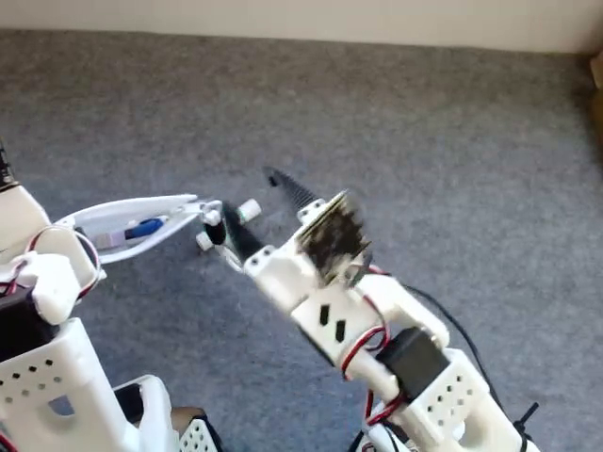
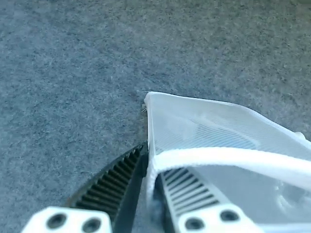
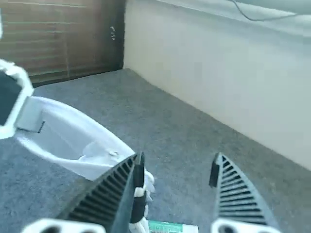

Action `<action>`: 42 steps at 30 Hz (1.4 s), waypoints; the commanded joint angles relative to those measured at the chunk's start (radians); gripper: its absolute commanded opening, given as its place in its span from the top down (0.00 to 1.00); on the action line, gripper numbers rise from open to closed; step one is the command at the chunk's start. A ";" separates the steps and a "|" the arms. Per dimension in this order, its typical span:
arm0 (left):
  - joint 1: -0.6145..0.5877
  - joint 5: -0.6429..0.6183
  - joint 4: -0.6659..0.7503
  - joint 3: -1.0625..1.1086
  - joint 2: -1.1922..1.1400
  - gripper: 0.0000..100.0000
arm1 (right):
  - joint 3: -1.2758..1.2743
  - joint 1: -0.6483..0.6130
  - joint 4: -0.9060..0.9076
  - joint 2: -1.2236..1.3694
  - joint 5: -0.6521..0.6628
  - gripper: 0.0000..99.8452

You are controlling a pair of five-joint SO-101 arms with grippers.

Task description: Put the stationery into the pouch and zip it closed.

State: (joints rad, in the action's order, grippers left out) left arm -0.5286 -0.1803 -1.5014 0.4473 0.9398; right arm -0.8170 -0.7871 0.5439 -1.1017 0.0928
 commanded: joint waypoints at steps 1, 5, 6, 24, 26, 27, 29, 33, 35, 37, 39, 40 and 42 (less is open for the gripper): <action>-0.082 -0.011 0.011 -0.036 0.018 1.00 | 0.142 0.077 0.090 0.076 -0.089 0.80; -0.147 -0.011 0.009 -0.027 0.018 1.00 | 0.242 0.108 0.183 0.228 -0.150 0.80; -0.160 -0.011 0.009 -0.025 0.018 1.00 | 0.268 0.114 0.203 0.268 -0.172 0.80; -0.194 -0.008 0.040 0.036 0.018 1.00 | 0.455 0.067 0.302 0.745 -0.463 0.80; -0.194 -0.009 0.040 0.036 0.018 1.00 | 0.455 0.039 0.272 0.786 -0.496 0.80; -0.194 -0.009 0.040 0.036 0.018 1.00 | 0.455 0.031 0.255 0.809 -0.514 0.80; -0.193 -0.011 0.040 0.036 0.018 1.00 | 0.455 0.025 0.220 0.849 -0.551 0.80; -0.177 -0.011 0.038 0.038 0.018 1.00 | 0.455 0.027 0.137 0.918 -0.626 0.80; -0.177 -0.011 0.044 0.048 0.018 1.00 | 0.455 0.028 0.102 0.947 -0.675 0.80; -0.173 -0.011 0.046 0.051 0.018 1.00 | 0.455 0.027 0.071 0.980 -0.733 0.80; -0.173 -0.011 0.046 0.051 0.018 1.00 | 0.455 0.027 0.039 1.012 -0.793 0.80; -0.173 -0.011 0.046 0.051 0.018 1.00 | 0.455 0.027 0.021 1.026 -0.818 0.80; -0.173 -0.011 0.046 0.050 0.018 1.00 | 0.455 0.031 -0.015 1.050 -0.847 0.80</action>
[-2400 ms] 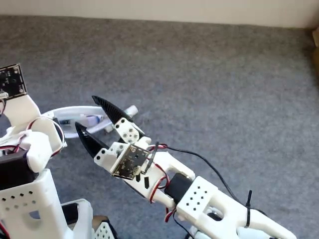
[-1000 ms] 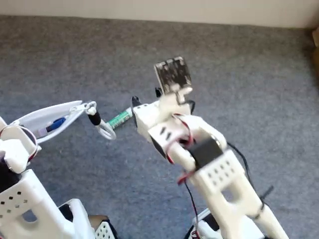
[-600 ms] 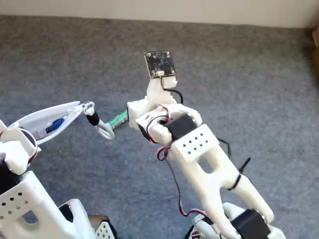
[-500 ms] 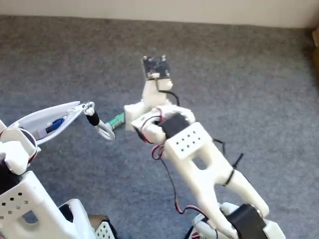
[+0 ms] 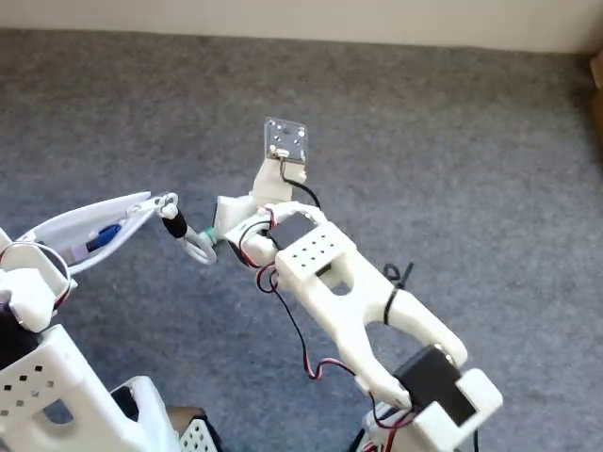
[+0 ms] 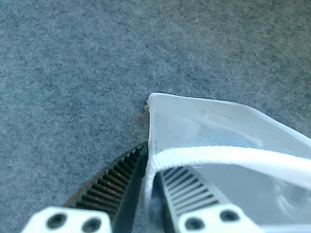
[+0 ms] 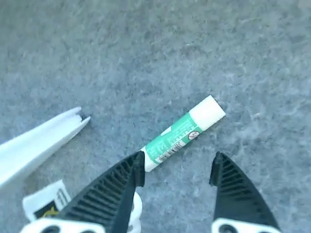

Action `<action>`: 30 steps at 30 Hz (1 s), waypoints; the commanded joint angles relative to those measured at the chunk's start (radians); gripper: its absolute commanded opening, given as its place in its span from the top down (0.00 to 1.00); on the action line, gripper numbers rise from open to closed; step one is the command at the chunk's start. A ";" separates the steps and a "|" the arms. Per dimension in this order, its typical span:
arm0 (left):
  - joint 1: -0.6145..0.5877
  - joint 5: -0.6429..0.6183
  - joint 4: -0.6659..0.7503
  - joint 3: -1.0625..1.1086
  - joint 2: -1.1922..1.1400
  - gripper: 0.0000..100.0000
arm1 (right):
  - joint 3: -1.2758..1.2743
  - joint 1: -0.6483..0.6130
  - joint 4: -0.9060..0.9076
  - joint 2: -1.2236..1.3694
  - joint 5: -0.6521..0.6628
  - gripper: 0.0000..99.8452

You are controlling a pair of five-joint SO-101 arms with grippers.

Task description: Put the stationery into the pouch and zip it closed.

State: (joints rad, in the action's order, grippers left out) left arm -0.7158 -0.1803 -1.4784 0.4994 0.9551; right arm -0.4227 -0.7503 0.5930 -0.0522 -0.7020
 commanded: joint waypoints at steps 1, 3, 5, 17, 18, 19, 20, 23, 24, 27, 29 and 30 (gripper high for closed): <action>0.015 -0.011 0.023 -0.002 0.002 1.00 | 0.061 -0.004 -0.079 0.012 -0.060 0.80; 0.015 -0.011 0.023 -0.002 0.002 1.00 | 0.061 -0.004 -0.113 0.031 -0.078 0.80; 0.016 -0.011 0.023 -0.002 0.002 1.00 | 0.061 -0.004 -0.137 0.053 -0.097 0.80; 0.016 -0.011 0.023 -0.001 0.002 1.00 | 0.147 0.008 -0.203 0.226 -0.095 0.80; 0.016 -0.011 0.023 -0.001 0.002 1.00 | 0.162 0.018 -0.203 0.251 -0.095 0.80; 0.016 -0.011 0.023 -0.001 0.002 1.00 | 0.180 0.027 -0.203 0.275 -0.095 0.80; 0.016 -0.011 0.023 -0.001 0.002 1.00 | 0.203 0.036 -0.203 0.300 -0.094 0.80; 0.016 -0.011 0.023 -0.001 0.002 1.00 | 0.260 0.059 -0.203 0.366 -0.092 0.80; 0.016 -0.011 0.023 -0.001 0.002 1.00 | 0.275 0.062 -0.203 0.386 -0.091 0.80; 0.016 -0.011 0.023 -0.001 0.002 1.00 | 0.303 0.059 -0.193 0.435 -0.084 0.80; 0.016 -0.011 0.023 -0.001 0.002 1.00 | 0.332 0.053 -0.145 0.463 -0.057 0.80; 0.016 -0.011 0.023 -0.001 0.002 1.00 | 0.354 0.045 -0.119 0.476 -0.052 0.80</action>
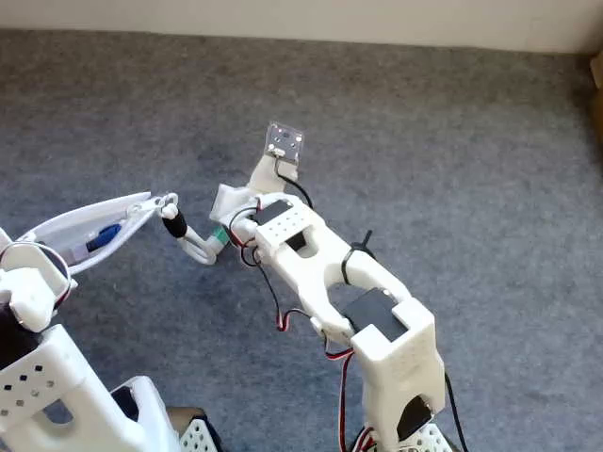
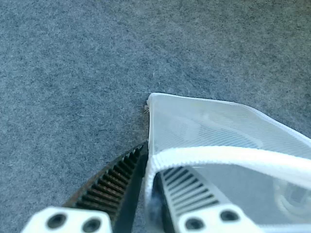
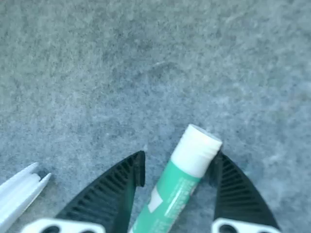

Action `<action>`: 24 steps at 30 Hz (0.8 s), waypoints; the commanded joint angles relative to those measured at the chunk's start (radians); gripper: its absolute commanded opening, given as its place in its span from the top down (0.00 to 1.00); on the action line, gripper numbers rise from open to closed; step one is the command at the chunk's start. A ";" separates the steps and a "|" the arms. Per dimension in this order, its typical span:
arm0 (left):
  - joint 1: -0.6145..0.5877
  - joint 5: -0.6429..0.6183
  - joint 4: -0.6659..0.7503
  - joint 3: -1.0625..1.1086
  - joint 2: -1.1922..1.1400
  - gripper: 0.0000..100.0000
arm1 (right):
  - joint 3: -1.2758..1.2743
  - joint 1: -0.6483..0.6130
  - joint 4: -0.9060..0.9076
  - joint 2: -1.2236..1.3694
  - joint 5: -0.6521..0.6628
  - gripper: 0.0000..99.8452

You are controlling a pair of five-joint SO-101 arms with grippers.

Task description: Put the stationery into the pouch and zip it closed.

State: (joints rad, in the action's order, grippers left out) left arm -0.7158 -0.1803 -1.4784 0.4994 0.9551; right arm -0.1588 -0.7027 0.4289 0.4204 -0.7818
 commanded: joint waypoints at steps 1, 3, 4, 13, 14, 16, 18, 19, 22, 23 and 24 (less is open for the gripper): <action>0.016 -0.011 0.023 -0.001 0.002 1.00 | 0.113 -0.005 0.077 0.018 0.028 0.80; 0.016 -0.011 0.023 -0.001 0.002 1.00 | 0.165 -0.005 0.140 0.048 0.026 0.81; 0.016 -0.011 0.023 0.001 0.002 1.00 | 0.193 -0.005 0.168 0.067 0.026 0.83; 0.016 -0.011 0.025 0.013 0.002 1.00 | 0.374 0.018 0.343 0.168 0.031 0.99; 0.016 -0.011 0.025 0.015 0.002 1.00 | 0.381 0.018 0.363 0.166 0.031 0.99; 0.016 -0.009 0.031 0.016 0.002 1.00 | 0.409 0.015 0.404 0.166 0.031 0.99; 0.016 -0.009 0.031 0.016 0.002 1.00 | 0.435 0.013 0.446 0.166 0.031 0.99; 0.016 -0.009 0.031 0.016 0.002 1.00 | 0.449 0.013 0.464 0.166 0.031 0.99; 0.016 -0.009 0.031 0.016 0.002 1.00 | 0.493 0.018 0.533 0.166 0.032 0.99; 0.016 -0.009 0.031 0.016 0.002 1.00 | 0.512 0.018 0.561 0.166 0.032 0.99; 0.016 -0.009 0.031 0.016 0.002 1.00 | 0.535 0.018 0.591 0.166 0.032 0.99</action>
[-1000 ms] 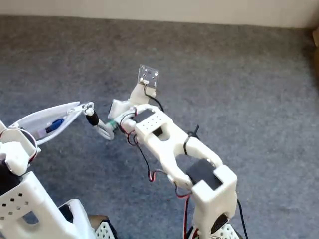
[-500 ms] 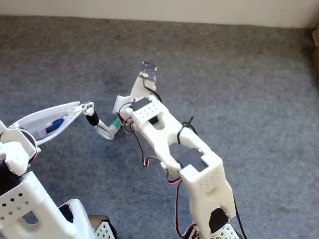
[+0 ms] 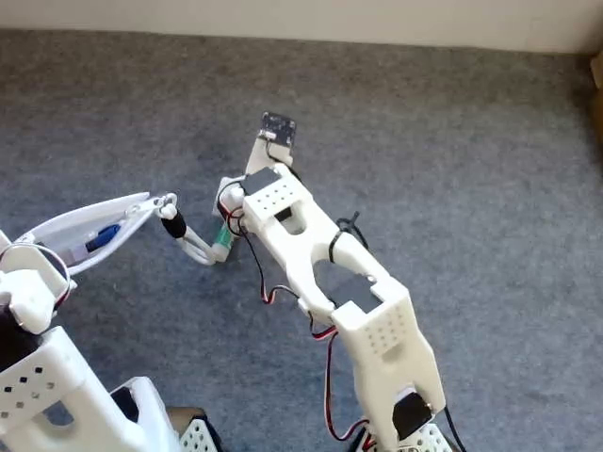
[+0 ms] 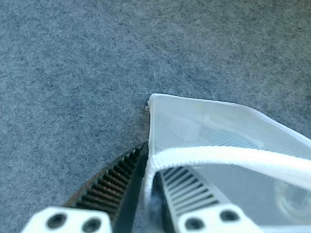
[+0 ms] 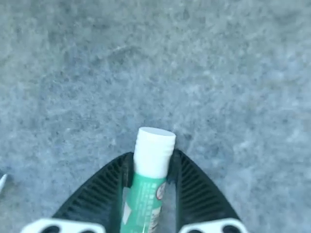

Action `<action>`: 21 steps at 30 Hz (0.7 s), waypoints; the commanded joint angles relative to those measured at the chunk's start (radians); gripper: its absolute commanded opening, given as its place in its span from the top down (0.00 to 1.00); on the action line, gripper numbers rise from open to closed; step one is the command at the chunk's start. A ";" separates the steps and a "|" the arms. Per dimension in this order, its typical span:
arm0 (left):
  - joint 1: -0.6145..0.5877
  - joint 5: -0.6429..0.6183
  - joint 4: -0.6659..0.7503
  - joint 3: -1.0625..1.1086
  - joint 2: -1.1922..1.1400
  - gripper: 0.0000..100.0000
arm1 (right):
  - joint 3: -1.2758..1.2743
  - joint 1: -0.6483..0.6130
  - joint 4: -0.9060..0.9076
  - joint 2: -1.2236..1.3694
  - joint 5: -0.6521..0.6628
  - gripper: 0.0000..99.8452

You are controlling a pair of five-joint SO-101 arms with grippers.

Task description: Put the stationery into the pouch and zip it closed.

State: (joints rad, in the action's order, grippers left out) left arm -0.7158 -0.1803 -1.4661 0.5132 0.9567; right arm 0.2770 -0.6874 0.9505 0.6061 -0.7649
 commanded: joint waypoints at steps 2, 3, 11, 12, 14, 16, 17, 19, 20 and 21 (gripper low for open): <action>0.016 -0.009 0.018 0.002 0.001 1.00 | 0.151 0.002 0.137 -0.019 0.015 0.99; 0.016 -0.009 0.018 0.002 0.001 1.00 | 0.179 0.002 0.174 -0.019 0.015 0.99; 0.041 -0.008 0.018 0.004 0.001 1.00 | 0.438 0.004 0.481 -0.019 0.015 0.99; 0.051 -0.008 0.018 0.005 0.001 1.00 | 0.473 0.004 0.526 -0.019 0.015 0.99; 0.068 -0.008 0.020 0.013 0.001 1.00 | 0.547 0.004 0.610 -0.018 0.015 0.99; 0.073 -0.006 0.028 0.018 0.001 1.00 | 0.616 0.004 0.685 -0.018 0.015 0.99; 0.073 -0.006 0.029 0.018 0.001 1.00 | 0.651 0.004 0.723 -0.018 0.015 0.99; 0.074 -0.006 0.031 0.018 0.001 1.00 | 0.727 0.004 0.799 -0.018 0.015 0.99; 0.077 -0.006 0.031 0.018 0.001 1.00 | 0.760 0.004 0.817 -0.018 0.015 0.99; 0.093 -0.005 0.031 0.018 0.001 1.00 | 0.785 0.004 0.814 -0.019 0.015 0.99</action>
State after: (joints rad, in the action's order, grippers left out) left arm -0.6697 -0.1803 -1.4569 0.5286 0.9567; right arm 0.9367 -0.6874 1.7177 0.6061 -0.7649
